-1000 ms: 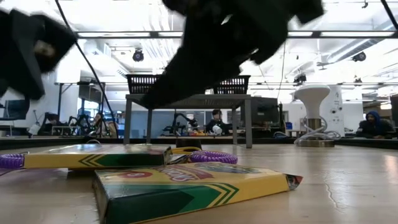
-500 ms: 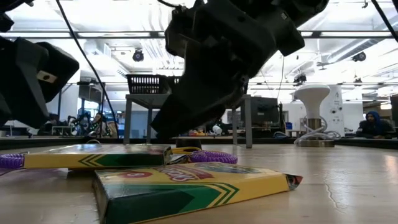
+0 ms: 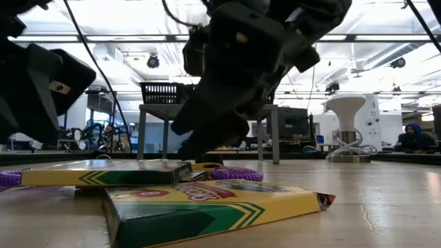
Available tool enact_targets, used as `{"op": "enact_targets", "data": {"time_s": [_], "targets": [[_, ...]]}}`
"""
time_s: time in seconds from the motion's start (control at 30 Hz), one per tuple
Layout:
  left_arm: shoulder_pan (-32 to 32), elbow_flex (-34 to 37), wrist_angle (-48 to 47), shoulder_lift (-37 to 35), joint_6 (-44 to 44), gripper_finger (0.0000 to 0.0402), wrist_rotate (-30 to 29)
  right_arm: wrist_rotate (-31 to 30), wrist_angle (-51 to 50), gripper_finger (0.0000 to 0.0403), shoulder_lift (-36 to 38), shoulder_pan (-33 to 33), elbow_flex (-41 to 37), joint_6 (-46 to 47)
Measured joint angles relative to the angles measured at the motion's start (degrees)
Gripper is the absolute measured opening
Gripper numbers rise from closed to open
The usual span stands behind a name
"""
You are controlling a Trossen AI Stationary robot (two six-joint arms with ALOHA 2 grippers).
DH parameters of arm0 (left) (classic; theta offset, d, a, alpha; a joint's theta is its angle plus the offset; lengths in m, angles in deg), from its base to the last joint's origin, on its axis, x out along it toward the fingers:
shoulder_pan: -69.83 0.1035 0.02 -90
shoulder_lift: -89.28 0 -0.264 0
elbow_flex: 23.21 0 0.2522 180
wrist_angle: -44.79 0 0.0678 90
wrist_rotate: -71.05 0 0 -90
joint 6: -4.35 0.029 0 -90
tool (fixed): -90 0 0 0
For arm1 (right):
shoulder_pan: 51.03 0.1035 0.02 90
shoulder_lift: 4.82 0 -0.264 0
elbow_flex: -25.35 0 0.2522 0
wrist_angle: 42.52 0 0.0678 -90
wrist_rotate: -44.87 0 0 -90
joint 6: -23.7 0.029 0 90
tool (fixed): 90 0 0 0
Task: Pick & Place Office Desk Supplies
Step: Put the yellow crayon box in the left black bin on the shelf
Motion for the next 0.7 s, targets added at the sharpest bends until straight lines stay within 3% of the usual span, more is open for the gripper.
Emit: {"op": "enact_targets", "data": {"time_s": [0.17, 0.4, 0.53, 0.7], "targets": [[2.0, 0.0, 0.0, 2.5, -1.4, 0.0117, 6.6, 5.5, 1.1, 0.0298, -2.4, -0.5, 0.8, 3.4], [5.8, -0.2, -2.2, 4.2, -4.7, 0.0117, 7.0, 9.9, 2.6, 0.029, -6.0, -0.6, 4.8, 5.1], [6.3, -0.2, -2.4, 4.2, -4.9, 0.0117, 7.1, 9.3, 2.4, 0.0282, -6.2, -0.5, 5.3, 3.8], [6.3, -0.2, -2.6, 4.2, -5.0, 0.0117, 7.0, 3.5, 2.3, 0.025, -5.8, 0.2, 5.1, 1.6]]}}
